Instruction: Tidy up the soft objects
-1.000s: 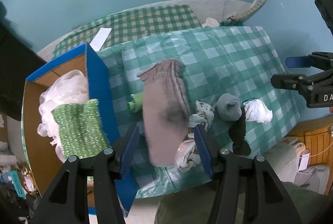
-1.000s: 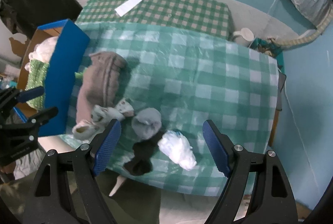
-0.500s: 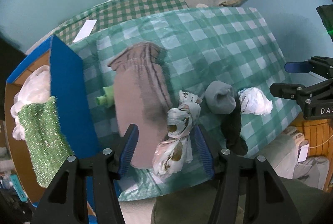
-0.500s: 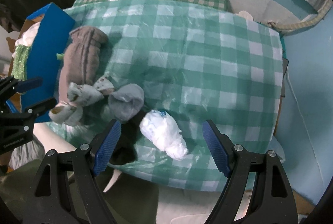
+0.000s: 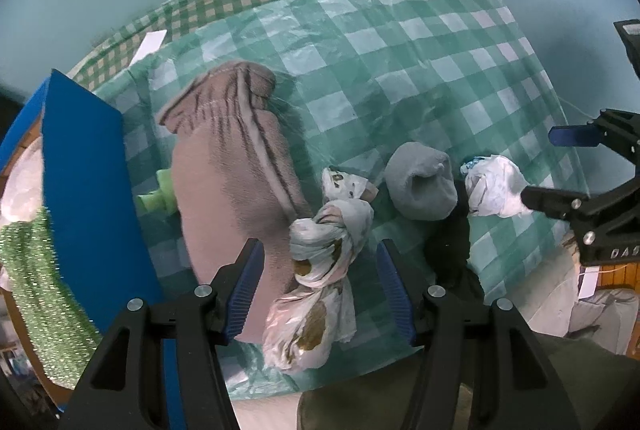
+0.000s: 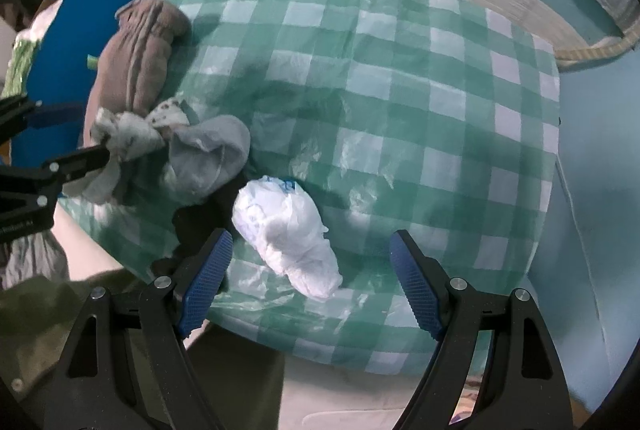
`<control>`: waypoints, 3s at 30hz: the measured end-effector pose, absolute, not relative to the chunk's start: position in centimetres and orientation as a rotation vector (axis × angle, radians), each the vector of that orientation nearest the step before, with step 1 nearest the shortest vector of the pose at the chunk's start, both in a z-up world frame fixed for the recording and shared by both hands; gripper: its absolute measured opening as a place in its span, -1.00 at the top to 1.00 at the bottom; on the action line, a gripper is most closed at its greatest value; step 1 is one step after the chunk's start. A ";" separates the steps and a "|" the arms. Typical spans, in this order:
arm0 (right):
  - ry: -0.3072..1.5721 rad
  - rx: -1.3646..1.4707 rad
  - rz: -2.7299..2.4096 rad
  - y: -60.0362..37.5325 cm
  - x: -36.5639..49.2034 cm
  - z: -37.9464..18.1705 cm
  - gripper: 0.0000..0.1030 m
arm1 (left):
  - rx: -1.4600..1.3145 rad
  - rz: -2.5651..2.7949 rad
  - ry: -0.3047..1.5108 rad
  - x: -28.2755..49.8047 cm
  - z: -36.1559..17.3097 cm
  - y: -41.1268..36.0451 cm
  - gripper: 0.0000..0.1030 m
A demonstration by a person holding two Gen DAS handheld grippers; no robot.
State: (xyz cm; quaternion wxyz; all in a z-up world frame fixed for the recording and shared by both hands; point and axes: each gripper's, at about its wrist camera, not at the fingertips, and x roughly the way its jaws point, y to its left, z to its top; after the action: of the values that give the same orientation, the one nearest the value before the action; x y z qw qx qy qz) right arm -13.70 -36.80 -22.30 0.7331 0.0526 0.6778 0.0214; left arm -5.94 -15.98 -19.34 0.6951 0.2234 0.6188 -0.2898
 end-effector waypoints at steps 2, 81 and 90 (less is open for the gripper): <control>1.496 0.102 0.058 -36.6 -13.8 -22.7 -0.59 | 0.500 -0.650 1.389 -6.0 -19.6 -16.2 -0.18; 1.325 0.205 0.093 -33.7 -9.5 -14.3 0.20 | 0.275 -0.577 1.239 -2.8 -11.0 -10.1 0.32; 1.297 0.190 0.134 -31.4 -7.8 -12.0 0.20 | 0.246 -0.553 1.226 -2.2 -9.8 -8.0 0.32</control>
State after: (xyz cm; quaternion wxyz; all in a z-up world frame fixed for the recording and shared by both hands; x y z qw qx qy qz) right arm -7.85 -31.41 -12.04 0.7908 0.0884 0.6024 0.0623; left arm -2.18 -8.05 -9.84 0.7752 0.1139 0.5666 -0.2553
